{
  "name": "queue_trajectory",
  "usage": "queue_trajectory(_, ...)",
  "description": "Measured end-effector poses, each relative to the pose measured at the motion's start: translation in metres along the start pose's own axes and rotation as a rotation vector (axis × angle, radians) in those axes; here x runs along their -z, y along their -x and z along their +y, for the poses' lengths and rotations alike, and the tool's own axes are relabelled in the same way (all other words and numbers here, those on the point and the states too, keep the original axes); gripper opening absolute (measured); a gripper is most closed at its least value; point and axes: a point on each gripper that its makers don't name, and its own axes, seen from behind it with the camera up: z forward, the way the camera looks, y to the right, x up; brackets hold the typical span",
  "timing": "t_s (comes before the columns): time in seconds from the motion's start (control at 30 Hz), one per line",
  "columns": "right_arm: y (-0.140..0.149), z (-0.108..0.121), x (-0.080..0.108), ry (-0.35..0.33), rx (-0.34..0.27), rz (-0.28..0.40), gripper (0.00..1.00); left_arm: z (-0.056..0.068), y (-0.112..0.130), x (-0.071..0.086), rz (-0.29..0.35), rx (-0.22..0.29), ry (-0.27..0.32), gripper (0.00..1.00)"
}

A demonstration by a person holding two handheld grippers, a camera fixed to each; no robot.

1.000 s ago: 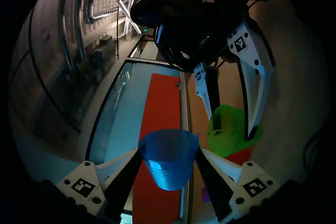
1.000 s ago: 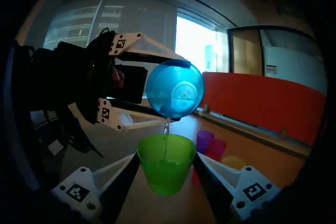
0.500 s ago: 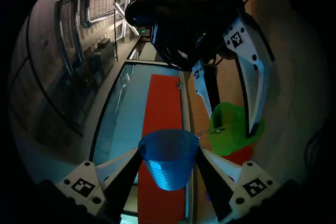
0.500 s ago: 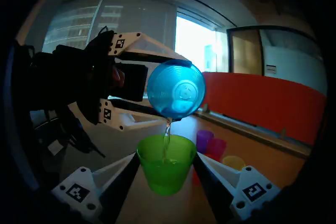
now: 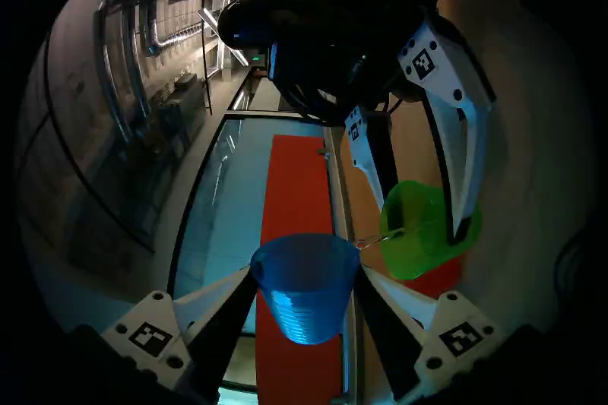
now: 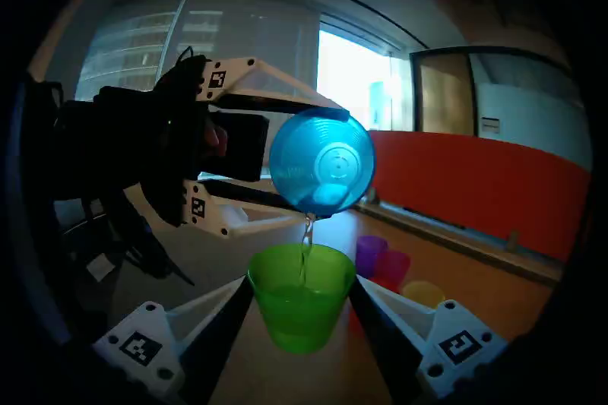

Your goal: Pour water

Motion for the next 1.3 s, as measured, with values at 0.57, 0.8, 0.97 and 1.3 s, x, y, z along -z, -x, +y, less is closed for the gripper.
queue_trajectory(0.57, -0.0006, 0.0011, -0.0002, 0.004, -0.001, 0.001, 0.91, 0.0022, 0.001, -0.0035, -0.002, -0.064, 0.0, 0.86)
queue_trajectory(0.8, -0.0014, 0.0013, -0.0014, 0.003, 0.0, 0.001, 0.91, 0.0025, 0.0015, -0.0016, -0.005, -0.075, -0.008, 0.86)
queue_trajectory(0.97, -0.0019, 0.0014, -0.0017, 0.004, 0.001, 0.002, 0.91, 0.0048, 0.0015, -0.0005, -0.007, -0.09, -0.009, 0.86)
queue_trajectory(1.3, -0.004, 0.0008, -0.002, 0.005, 0.002, 0.004, 0.91, 0.005, 0.0006, -0.0008, -0.004, -0.092, -0.011, 0.86)
